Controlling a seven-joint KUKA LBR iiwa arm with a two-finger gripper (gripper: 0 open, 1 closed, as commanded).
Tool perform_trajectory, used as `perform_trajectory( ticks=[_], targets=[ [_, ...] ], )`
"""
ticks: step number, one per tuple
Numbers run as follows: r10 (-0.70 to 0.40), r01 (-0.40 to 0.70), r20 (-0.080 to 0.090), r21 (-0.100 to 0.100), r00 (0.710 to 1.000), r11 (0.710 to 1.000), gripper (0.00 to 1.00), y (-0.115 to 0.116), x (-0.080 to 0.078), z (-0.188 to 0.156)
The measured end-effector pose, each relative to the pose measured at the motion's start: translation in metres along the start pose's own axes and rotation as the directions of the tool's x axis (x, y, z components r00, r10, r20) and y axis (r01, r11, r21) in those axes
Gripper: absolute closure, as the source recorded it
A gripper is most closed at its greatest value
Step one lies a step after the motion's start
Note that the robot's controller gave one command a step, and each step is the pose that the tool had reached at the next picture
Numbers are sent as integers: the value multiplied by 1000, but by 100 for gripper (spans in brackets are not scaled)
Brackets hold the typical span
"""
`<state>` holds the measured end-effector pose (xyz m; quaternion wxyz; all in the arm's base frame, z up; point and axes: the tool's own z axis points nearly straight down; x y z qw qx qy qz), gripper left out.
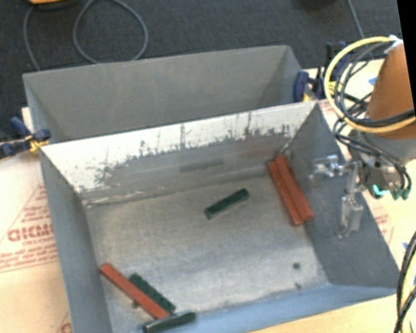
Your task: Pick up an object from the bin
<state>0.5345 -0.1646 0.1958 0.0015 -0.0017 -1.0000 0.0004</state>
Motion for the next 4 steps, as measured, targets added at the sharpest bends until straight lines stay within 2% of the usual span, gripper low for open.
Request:
perform_trajectory(
  ticks=[1,2,3,4],
  targets=[
    [-20,20,2,-2,1000,1000,0,56,-39,122],
    [163,-163,11,-4,987,987,0,111,-101,116],
    [160,-160,9,0,987,987,100,108,-100,116],
    [160,-160,16,-3,987,987,100,122,-92,-23]
  ],
)
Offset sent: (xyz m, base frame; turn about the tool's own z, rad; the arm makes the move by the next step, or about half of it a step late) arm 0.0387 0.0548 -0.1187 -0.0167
